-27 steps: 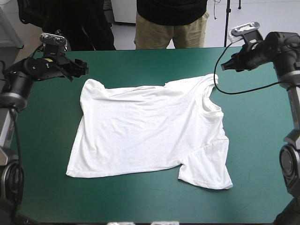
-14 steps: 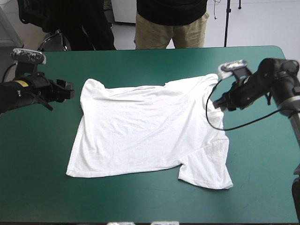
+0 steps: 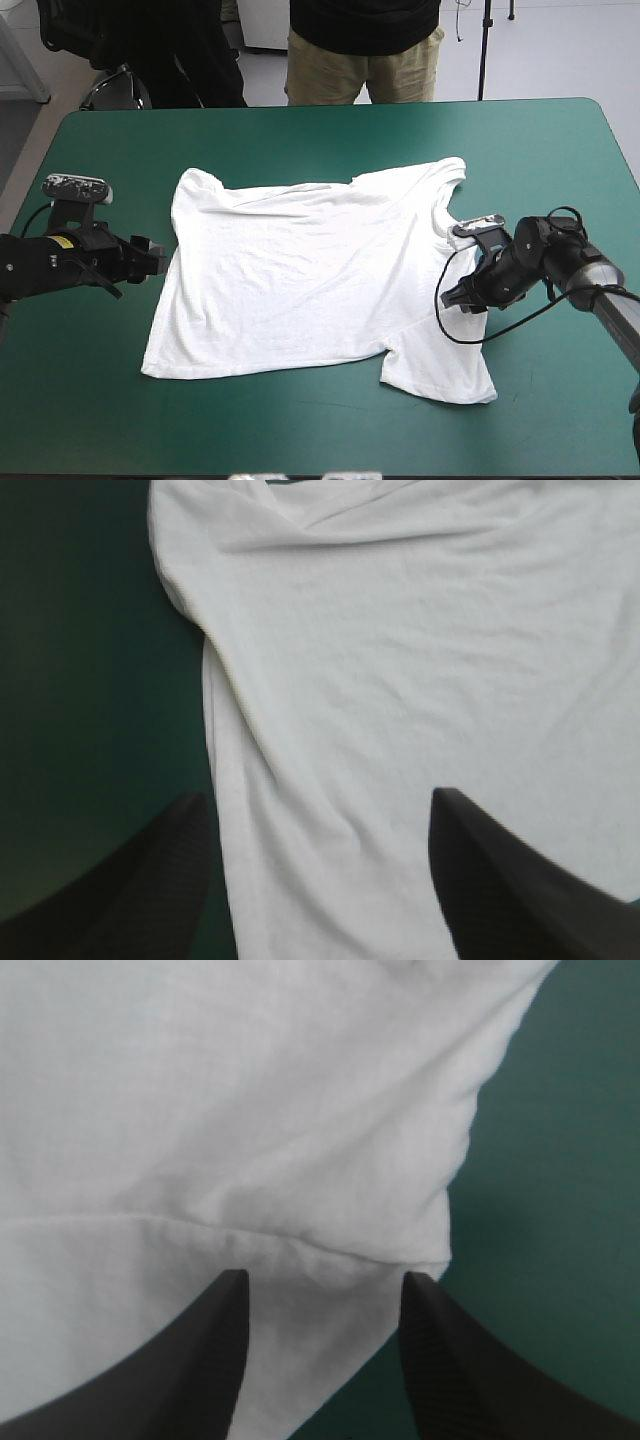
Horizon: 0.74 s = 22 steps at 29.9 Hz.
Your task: Fold the cloth
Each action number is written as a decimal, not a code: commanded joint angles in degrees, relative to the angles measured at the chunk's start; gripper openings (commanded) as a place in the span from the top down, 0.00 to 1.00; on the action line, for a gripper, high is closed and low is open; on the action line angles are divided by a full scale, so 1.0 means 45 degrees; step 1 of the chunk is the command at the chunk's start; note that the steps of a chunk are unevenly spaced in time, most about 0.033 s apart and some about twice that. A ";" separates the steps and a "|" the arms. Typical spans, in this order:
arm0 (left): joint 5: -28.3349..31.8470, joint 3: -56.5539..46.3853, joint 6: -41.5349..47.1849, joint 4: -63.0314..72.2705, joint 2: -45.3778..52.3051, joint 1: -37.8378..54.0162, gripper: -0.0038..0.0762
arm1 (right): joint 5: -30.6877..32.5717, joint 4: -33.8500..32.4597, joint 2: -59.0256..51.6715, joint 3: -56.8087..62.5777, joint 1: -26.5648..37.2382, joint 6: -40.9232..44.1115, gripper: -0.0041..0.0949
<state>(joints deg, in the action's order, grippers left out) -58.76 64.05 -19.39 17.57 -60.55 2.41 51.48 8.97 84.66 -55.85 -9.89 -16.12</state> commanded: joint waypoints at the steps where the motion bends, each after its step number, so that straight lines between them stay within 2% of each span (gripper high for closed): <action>1: 0.0520 0.0143 0.0146 0.0239 0.0241 -0.0018 0.38 | -0.0917 0.0052 -0.0470 0.0302 0.0006 -0.0027 0.40; 4: 0.0566 0.0143 0.0146 0.0294 0.0241 -0.0018 0.38 | -0.1165 0.0028 -0.0354 0.0497 0.0006 -0.0027 0.34; 9: 0.0658 0.0143 0.0146 0.0294 0.0241 -0.0018 0.38 | -0.1693 0.0028 0.0465 0.0648 0.0006 -0.0027 0.35; 11: 0.0658 0.0143 0.0033 0.0321 0.0241 -0.0018 0.38 | -0.1693 0.0079 0.0887 0.0648 0.0006 -0.0027 0.43; 14: 0.0658 0.0143 0.0056 0.0321 0.0241 -0.0018 0.38 | -0.1668 -0.0076 0.1318 0.0648 0.0006 -0.0188 0.75; 15: 0.0658 0.0143 0.0056 0.0321 0.0241 -0.0018 0.38 | -0.1668 -0.0186 0.1316 0.0648 0.0006 -0.0318 0.90; 16: 0.0658 0.0143 0.0056 0.0321 0.0241 -0.0018 0.38 | -0.1694 -0.0334 0.1291 0.0648 0.0006 -0.0412 0.97; 18: 0.0678 0.0143 0.0056 0.0321 0.0241 -0.0018 0.38 | -0.1549 -0.0894 0.1263 0.0533 0.0006 -0.0255 0.96; 22: 0.0609 0.0232 0.0300 0.0344 0.0241 -0.0018 0.38 | -0.1512 -0.3587 0.1238 0.0340 0.0422 0.1880 0.97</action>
<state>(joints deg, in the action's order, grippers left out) -58.42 63.25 -19.23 17.61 -60.51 2.41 46.55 3.23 89.93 -53.83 -9.79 -13.44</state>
